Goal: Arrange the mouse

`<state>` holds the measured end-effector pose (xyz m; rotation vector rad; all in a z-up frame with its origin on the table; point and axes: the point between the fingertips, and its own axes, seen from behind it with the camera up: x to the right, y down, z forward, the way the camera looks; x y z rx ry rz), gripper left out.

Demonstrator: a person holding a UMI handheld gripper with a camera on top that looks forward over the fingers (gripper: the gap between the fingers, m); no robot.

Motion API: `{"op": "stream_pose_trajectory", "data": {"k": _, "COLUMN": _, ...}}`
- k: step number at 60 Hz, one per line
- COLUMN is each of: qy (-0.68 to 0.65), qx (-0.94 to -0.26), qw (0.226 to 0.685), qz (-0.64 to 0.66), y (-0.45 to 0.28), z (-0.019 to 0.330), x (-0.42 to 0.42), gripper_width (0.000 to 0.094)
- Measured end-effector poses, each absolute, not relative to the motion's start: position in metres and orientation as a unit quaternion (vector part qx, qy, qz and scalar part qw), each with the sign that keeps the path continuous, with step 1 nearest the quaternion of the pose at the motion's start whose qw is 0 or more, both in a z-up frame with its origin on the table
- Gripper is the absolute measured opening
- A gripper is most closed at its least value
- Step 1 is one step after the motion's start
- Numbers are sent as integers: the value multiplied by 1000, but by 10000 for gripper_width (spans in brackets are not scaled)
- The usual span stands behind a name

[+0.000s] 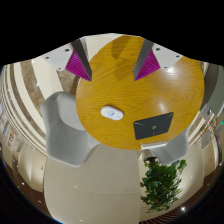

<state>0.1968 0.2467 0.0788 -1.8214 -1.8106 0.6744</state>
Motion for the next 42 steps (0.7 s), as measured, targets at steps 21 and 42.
{"op": "stream_pose_trajectory", "data": {"k": 21, "qy": -664, "qx": -657, "qw": 260, "qz": 245, "y": 248, "z": 44, "x": 122, "gripper_width": 867}}
{"op": "stream_pose_trajectory", "data": {"k": 42, "qy": -662, "qx": -652, "qw": 275, "qz": 248, "y": 262, "z": 0, "x": 53, "gripper_width": 865}}
